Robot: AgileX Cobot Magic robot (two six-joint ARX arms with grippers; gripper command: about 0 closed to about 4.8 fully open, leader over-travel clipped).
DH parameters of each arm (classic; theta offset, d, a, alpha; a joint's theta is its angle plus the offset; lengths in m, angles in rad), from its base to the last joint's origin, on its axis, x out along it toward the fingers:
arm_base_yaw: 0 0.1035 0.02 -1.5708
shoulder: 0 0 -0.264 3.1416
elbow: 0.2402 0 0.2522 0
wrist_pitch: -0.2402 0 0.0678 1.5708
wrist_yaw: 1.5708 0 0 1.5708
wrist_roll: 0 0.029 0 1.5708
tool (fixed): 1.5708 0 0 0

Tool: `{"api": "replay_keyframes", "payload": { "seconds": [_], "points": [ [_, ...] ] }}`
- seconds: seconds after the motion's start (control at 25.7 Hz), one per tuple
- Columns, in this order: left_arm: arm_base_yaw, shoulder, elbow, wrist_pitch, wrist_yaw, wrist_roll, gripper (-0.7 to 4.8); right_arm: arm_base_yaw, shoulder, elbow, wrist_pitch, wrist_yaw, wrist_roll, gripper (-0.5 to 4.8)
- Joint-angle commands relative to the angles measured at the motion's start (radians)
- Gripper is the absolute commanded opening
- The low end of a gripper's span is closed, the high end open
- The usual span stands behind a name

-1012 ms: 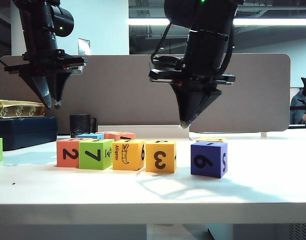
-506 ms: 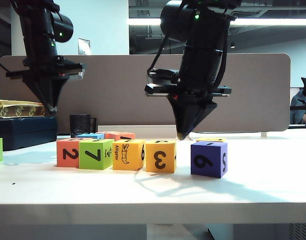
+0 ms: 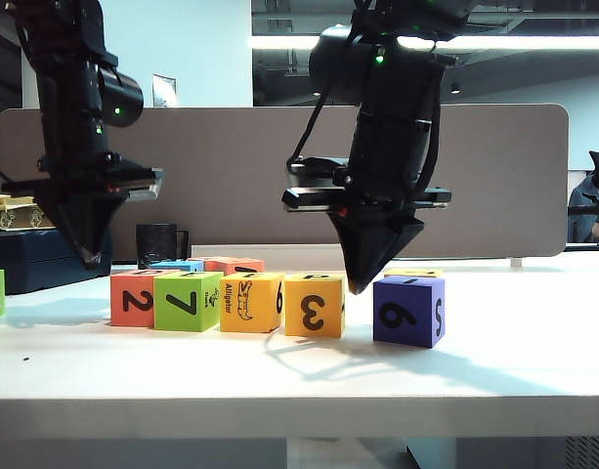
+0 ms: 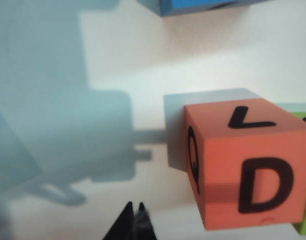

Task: Select the appropriate blocks from the scattered letter blocks on the table and arrange them in a row to spell out "DEEP".

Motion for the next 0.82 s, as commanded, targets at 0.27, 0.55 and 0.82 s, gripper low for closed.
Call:
{"api": "replay_keyframes", "payload": {
  "seconds": [0.27,0.55,0.82],
  "points": [
    [-0.001,0.04,-0.002,0.038,0.072,0.001,-0.06,0.004,0.016,0.003,0.087,-0.026,0.003,-0.02],
    [-0.01,0.073,-0.002,0.034,0.124,0.002,-0.06,0.005,0.024,0.004,0.094,-0.026,0.003,-0.02],
    [-0.026,0.073,-0.001,0.032,0.173,0.019,-0.06,0.005,0.025,0.004,0.116,-0.026,0.003,-0.02]
  ]
}}
